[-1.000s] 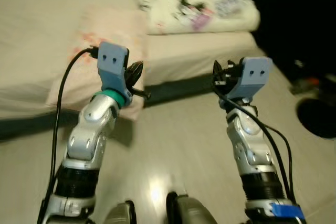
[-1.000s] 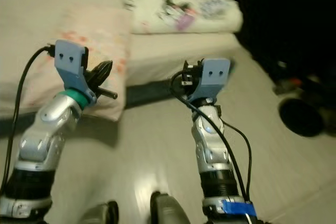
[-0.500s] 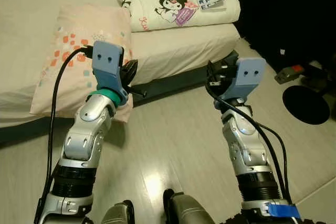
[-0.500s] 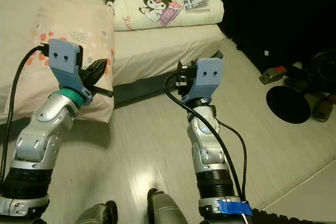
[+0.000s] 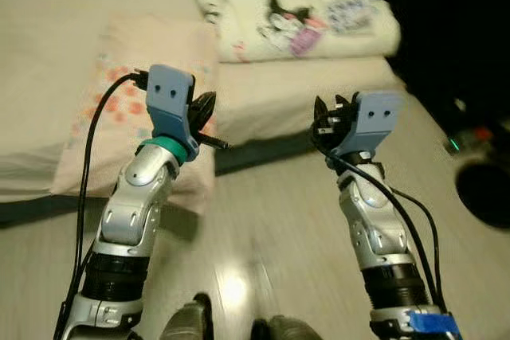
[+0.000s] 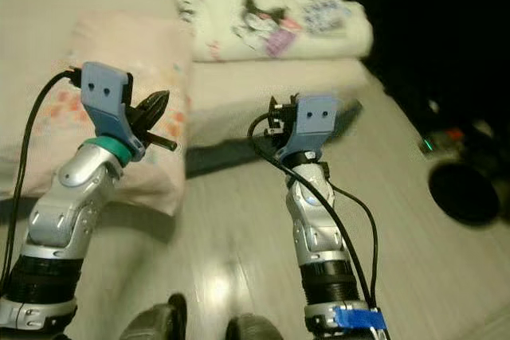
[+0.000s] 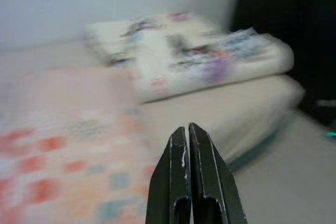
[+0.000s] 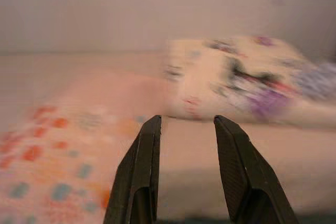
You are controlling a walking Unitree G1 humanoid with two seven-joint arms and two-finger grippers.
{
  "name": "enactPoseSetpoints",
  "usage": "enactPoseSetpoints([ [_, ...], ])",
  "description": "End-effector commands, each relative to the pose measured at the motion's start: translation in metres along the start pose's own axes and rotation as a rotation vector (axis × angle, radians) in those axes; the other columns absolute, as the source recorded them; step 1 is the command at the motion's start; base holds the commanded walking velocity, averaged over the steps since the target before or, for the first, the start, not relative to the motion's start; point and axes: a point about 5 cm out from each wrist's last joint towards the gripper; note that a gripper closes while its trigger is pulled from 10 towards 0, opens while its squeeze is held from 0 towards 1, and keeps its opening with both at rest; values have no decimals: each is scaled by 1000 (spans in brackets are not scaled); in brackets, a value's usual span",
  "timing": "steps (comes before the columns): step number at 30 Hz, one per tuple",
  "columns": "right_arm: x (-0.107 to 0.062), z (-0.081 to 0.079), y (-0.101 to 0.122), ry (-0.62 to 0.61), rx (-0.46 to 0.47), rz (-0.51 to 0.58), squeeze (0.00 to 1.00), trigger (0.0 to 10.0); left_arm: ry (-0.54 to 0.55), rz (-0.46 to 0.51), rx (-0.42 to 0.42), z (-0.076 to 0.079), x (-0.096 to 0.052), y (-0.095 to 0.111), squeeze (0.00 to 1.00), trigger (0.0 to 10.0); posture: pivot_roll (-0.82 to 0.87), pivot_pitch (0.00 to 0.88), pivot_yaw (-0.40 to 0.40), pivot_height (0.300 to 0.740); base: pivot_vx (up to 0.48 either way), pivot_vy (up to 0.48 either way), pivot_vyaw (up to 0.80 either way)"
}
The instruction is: Clean up the room
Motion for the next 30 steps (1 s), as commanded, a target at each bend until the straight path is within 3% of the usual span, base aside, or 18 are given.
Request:
enactPoseSetpoints([
  [1, -6, 12, -9, -41, -9, -38, 0, 10000, -28, -10, -7, 9, 1, -4, 0, 10000, -49, 123, -14, 740, 480, 0, 525],
  [20, -8, 6, -9, 16, 9, -38, 0, 10000, -23, -8, -7, 8, 2, -5, 0, 10000, -53, 125, -12, 740, 480, 0, 0],
  [26, -11, 4, -13, 43, 126, -65, 0, 10000, -24, -34, 7, 7, 2, -9, 0, 10000, -53, 125, -10, 740, 383, 0, 0],
  [30, -19, 0, -25, 89, 252, -133, 0, 10000, -42, -123, 41, 1, -4, -29, 0, 10000, -52, 126, -3, 740, 79, 0, 0],
])
Point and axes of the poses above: a point about 5 cm out from each wrist's last joint towards the gripper, its own x axis pointing out of the wrist towards the gripper, its own y axis along the axis of the wrist's last joint, z = x × y, and after that the axes turned 2 degrees about -x, right-handed
